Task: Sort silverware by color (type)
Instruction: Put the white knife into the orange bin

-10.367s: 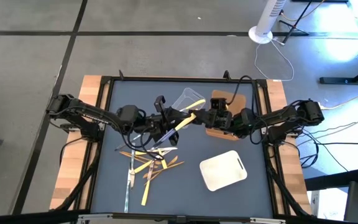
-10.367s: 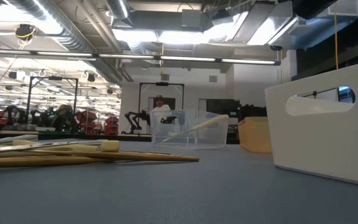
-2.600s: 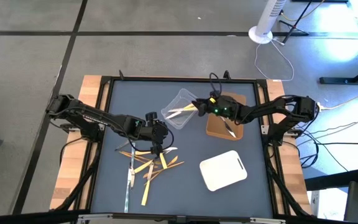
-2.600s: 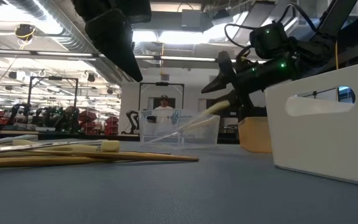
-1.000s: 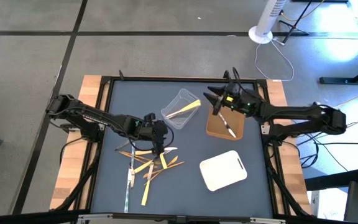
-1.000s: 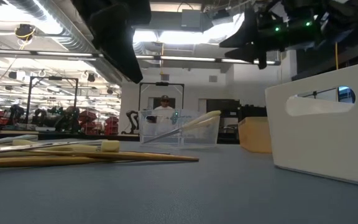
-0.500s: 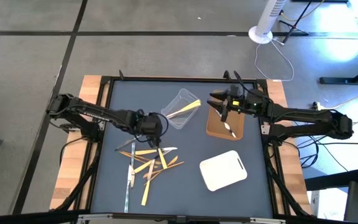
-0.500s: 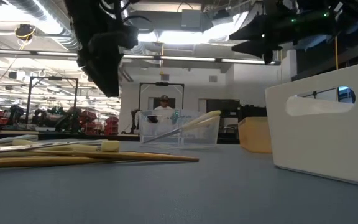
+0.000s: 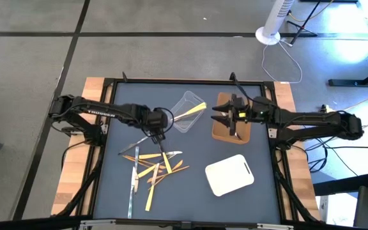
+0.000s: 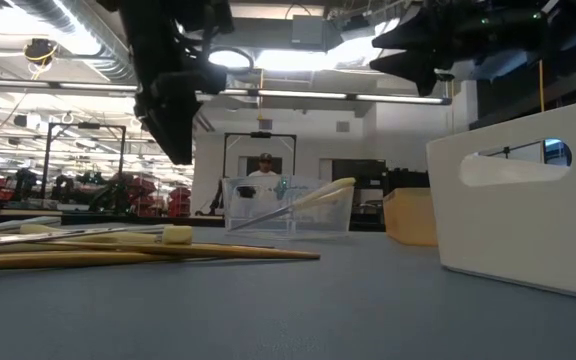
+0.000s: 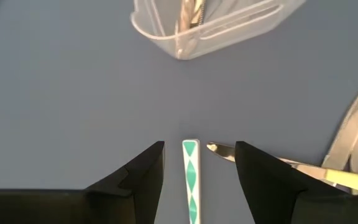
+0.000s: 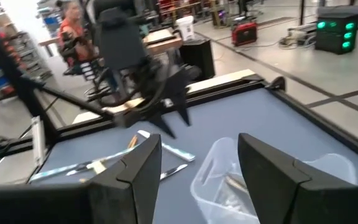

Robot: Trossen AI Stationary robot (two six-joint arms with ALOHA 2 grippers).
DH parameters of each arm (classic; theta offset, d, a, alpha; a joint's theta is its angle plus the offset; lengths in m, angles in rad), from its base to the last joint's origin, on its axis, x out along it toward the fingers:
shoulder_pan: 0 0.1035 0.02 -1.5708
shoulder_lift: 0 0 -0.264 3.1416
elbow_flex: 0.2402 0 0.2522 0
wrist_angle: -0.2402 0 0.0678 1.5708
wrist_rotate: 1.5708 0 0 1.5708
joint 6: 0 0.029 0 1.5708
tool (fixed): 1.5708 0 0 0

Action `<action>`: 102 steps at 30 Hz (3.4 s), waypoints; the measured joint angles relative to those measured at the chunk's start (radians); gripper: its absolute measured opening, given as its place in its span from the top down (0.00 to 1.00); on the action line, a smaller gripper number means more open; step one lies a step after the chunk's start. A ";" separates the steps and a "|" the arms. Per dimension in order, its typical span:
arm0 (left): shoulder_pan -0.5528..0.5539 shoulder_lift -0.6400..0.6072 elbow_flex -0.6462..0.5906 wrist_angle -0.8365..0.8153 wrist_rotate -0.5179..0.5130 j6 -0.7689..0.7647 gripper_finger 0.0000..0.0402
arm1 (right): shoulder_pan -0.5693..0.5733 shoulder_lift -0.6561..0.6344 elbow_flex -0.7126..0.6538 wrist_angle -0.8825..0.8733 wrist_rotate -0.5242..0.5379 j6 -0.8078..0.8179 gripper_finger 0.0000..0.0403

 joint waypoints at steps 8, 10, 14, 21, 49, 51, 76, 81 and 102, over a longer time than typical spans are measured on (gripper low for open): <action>0.020 0.000 -0.001 -0.003 0.037 0.021 0.53 | 0.062 0.000 0.000 -0.083 0.000 -0.001 0.51; 0.020 0.000 -0.001 -0.003 0.051 0.021 0.53 | 0.073 0.000 0.000 -0.100 0.001 -0.001 0.51; 0.018 0.005 -0.002 -0.003 0.054 0.022 0.53 | 0.085 0.000 0.000 -0.111 0.002 -0.001 0.51; 0.018 0.019 -0.065 0.009 0.089 0.022 0.53 | 0.085 0.000 0.000 -0.112 0.003 -0.001 0.51; 0.017 0.017 -0.373 0.337 0.145 -0.008 0.57 | 0.085 0.001 0.000 -0.115 0.004 -0.001 0.51; 0.017 0.017 -0.374 0.338 0.145 -0.009 0.61 | 0.085 0.001 0.000 -0.115 0.004 -0.001 0.51; 0.017 0.020 -0.376 0.342 0.131 -0.017 0.87 | 0.085 0.001 0.000 -0.114 0.004 -0.001 0.51; 0.017 0.020 -0.376 0.345 0.124 -0.016 0.87 | 0.085 0.001 0.000 -0.115 0.004 -0.001 0.51; 0.018 -0.104 -0.379 0.344 0.061 -0.014 0.87 | 0.085 0.001 -0.001 -0.114 0.004 -0.001 0.51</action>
